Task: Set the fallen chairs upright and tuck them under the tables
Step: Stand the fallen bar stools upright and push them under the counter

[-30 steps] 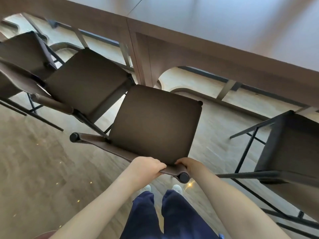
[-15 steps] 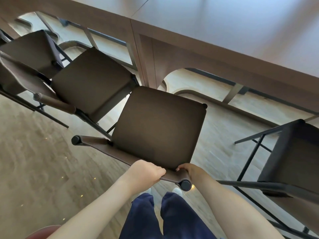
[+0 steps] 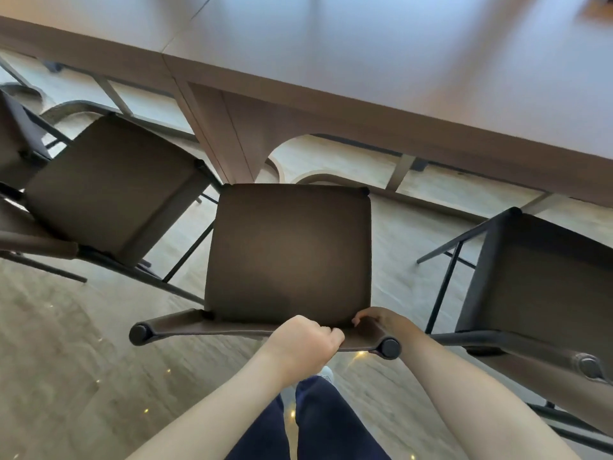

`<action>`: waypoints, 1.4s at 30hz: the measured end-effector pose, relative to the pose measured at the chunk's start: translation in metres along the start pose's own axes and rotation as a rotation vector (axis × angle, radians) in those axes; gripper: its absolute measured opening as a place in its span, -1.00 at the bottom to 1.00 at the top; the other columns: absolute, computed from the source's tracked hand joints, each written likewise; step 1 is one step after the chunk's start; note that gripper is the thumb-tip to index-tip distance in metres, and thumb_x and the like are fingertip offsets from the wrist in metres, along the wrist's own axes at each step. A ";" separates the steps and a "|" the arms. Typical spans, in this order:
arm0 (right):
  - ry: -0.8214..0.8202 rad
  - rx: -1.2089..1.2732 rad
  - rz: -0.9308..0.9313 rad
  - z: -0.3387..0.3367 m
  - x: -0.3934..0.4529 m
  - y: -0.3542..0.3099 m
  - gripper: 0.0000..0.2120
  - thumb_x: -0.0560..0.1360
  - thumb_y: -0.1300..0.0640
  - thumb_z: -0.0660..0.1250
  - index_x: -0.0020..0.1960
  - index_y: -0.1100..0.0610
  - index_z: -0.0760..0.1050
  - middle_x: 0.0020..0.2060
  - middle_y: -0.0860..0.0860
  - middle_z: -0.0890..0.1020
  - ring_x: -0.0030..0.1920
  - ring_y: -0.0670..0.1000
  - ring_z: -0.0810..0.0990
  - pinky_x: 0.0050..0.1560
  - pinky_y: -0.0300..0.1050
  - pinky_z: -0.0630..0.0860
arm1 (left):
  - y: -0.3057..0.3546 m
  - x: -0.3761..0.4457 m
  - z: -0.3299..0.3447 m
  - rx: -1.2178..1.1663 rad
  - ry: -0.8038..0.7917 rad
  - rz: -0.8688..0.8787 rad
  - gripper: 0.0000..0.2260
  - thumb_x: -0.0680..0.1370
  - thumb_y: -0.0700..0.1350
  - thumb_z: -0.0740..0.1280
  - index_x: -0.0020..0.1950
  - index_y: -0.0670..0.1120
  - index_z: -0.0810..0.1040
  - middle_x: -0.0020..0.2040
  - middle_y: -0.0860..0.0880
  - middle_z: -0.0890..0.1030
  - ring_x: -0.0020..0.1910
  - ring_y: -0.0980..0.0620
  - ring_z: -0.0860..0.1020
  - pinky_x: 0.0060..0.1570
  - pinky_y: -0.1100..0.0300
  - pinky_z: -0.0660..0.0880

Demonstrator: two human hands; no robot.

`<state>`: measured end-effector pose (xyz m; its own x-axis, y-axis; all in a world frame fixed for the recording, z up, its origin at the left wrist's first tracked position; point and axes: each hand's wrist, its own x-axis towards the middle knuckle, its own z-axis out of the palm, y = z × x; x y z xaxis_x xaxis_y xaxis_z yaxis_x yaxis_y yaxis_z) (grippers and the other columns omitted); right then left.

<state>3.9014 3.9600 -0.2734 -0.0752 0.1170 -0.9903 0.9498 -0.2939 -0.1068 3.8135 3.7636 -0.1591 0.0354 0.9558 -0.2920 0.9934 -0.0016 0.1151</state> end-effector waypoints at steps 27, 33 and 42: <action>0.068 0.245 -0.078 -0.073 -0.035 0.075 -0.78 0.54 0.12 0.27 0.15 0.19 0.44 0.03 0.13 0.52 -0.12 0.07 0.52 -0.22 -0.14 0.46 | 0.075 0.066 -0.036 -0.011 -0.189 0.118 -0.69 0.48 -0.31 0.35 0.19 -0.18 0.40 -0.09 -0.11 0.57 -0.25 -0.08 0.49 -0.30 0.10 0.36; 0.192 -0.121 -0.236 -0.070 -0.083 0.068 -0.73 0.49 -0.02 0.27 0.12 0.08 0.55 0.16 0.03 0.56 0.17 0.03 0.51 0.05 -0.13 0.39 | 0.050 0.040 -0.035 -0.058 -0.264 0.003 -0.44 0.48 -0.26 0.40 0.42 -0.07 0.26 0.15 -0.09 0.54 0.00 -0.08 0.58 -0.06 0.09 0.53; 0.418 -0.810 -0.654 -0.016 -0.190 0.090 -0.53 0.49 -0.34 0.18 0.19 -0.09 0.61 0.04 -0.16 0.67 0.00 -0.15 0.61 0.07 -0.18 0.57 | -0.031 -0.054 -0.023 0.007 -0.143 -0.090 -0.71 0.59 -0.12 0.27 0.30 -0.02 0.34 0.04 0.00 0.60 -0.07 0.00 0.62 -0.09 0.19 0.53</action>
<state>4.0065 3.9264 -0.0932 -0.6690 0.3769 -0.6406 0.6933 0.6270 -0.3552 3.7782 3.7186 -0.1253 -0.0386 0.9006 -0.4330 0.9939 0.0793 0.0763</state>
